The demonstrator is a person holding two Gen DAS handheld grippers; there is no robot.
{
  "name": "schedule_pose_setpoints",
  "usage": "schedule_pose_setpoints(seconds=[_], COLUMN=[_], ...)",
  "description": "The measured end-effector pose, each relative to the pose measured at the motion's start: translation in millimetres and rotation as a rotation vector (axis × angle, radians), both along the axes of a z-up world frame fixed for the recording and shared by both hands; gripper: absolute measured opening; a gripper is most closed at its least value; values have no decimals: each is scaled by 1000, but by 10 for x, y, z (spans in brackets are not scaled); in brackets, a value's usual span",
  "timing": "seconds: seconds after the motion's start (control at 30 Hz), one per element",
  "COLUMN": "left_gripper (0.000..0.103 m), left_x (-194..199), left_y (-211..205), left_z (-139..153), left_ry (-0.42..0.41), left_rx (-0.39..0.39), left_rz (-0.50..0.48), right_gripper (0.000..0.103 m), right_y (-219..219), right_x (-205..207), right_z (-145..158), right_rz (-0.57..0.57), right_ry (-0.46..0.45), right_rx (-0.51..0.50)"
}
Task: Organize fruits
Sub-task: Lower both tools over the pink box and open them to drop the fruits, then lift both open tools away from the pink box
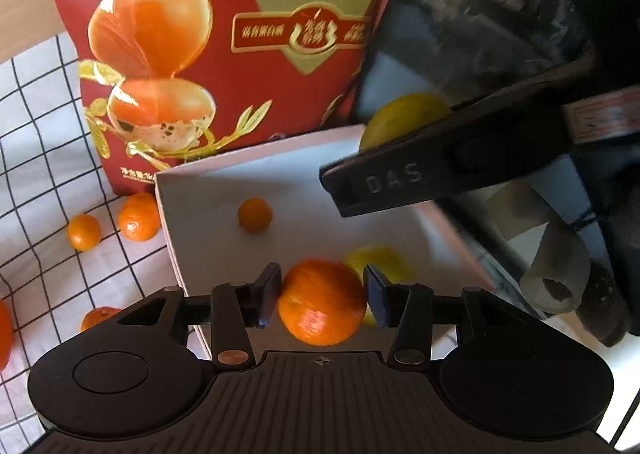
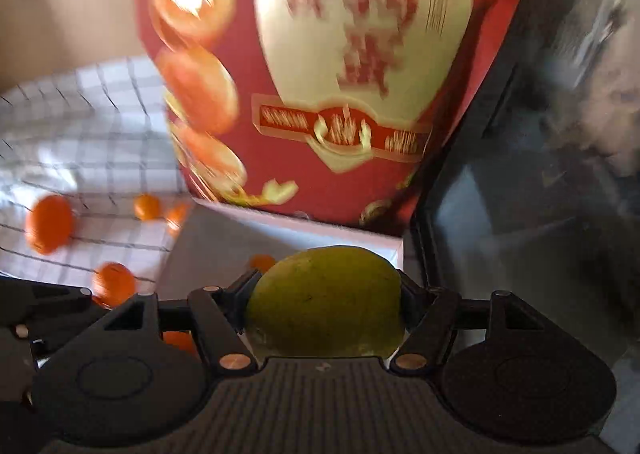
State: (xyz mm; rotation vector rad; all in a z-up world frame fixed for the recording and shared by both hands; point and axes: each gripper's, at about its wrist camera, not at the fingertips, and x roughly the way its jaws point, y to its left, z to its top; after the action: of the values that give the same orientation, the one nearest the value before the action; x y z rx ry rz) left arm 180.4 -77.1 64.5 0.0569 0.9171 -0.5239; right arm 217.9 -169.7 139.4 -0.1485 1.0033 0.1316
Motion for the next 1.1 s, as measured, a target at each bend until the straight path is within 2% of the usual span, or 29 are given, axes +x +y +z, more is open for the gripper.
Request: schedule_pose_setpoints(seconds=[0.1, 0.2, 0.33, 0.47, 0.6, 0.7, 0.83, 0.97, 1.1], left_gripper=[49, 49, 49, 49, 49, 49, 49, 49, 49], left_x=[-26, -143, -313, -500, -600, -636, -719, -798, -851], left_y=[61, 140, 335, 620, 922, 1159, 1454, 1738, 1965], left_z=[-3, 93, 222, 249, 172, 102, 50, -10, -75], left_ry=[-20, -84, -142, -134, -86, -41, -36, -26, -7], left_rx=[-31, -26, -51, -120, -127, -129, -125, -122, -118], left_rz=[11, 10, 52, 130, 243, 333, 409, 481, 541], right_gripper=[69, 69, 69, 69, 69, 69, 70, 70, 70], right_y=[-78, -122, 51, 224, 262, 247, 277, 331, 359], right_x=[197, 392, 487, 566, 637, 674, 638, 454, 152], right_z=[-303, -599, -780, -956, -1024, -1035, -985, -744, -404], right_rz=[-8, -41, 20, 51, 38, 18, -6, 17, -6], right_ry=[79, 156, 169, 213, 217, 230, 229, 142, 17], right_rx=[10, -4, -66, -101, -107, -97, -106, -108, -81])
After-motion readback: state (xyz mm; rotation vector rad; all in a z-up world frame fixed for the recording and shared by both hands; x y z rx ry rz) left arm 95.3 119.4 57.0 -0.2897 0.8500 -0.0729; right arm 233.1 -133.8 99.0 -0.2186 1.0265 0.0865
